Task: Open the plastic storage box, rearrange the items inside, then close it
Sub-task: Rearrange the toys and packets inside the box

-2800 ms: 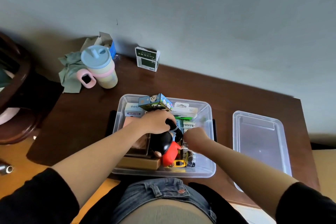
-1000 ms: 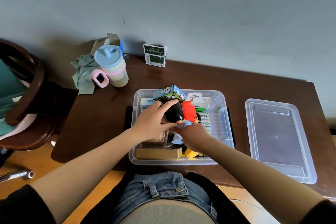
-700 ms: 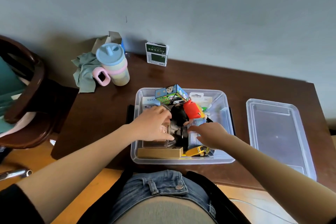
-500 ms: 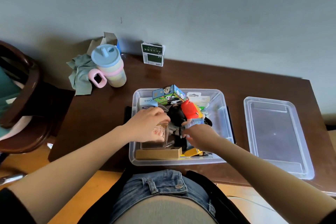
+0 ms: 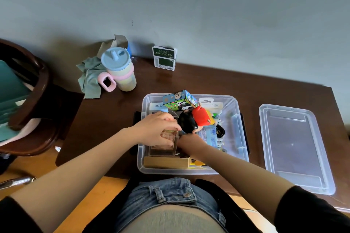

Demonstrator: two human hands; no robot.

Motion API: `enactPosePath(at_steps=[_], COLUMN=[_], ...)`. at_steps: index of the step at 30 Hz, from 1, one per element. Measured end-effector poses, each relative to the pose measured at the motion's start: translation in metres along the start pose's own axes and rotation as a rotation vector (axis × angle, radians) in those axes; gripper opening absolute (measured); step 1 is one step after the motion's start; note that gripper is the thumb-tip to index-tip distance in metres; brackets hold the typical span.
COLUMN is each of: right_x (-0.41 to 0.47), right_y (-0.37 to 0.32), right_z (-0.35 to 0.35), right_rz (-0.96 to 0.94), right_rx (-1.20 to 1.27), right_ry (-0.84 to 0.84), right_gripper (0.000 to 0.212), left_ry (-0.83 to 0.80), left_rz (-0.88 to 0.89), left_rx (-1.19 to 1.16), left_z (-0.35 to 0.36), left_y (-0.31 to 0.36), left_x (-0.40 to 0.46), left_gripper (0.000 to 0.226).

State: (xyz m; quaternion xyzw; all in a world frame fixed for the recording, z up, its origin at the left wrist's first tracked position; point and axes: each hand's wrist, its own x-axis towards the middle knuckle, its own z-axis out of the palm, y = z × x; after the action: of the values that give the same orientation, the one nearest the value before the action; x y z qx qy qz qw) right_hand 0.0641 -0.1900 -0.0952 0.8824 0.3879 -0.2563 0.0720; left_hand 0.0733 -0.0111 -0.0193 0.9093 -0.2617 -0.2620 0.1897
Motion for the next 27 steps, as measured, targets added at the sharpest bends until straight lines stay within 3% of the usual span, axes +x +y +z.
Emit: enactPosePath(at_steps=[11,17,21,27], right_x=[-0.012,-0.047,-0.081,-0.104], right_y=[0.003,0.018,0.041,0.056], right_z=[-0.017,-0.04,-0.042,-0.034], right_rz=[-0.123,0.02,0.159,0.348], right_rx=[0.007,0.034,0.156,0.272], right_ry=[0.003,-0.054,0.018,0.116], right_gripper=[0.025,0.024,0.022,0.019], left_ry=[-0.039,-0.045,-0.033,0.161], left_rz=[-0.033,-0.043,-0.05,0.027], left_rx=[-0.006,-0.001,-0.044,-0.298], left_z=[-0.003,0.0,0.0,-0.005], left_y=[0.004,0.003,0.003,0.028], left_x=[0.001,0.004,0.007,0.016], left_gripper=[0.05,0.049,0.048,0.034])
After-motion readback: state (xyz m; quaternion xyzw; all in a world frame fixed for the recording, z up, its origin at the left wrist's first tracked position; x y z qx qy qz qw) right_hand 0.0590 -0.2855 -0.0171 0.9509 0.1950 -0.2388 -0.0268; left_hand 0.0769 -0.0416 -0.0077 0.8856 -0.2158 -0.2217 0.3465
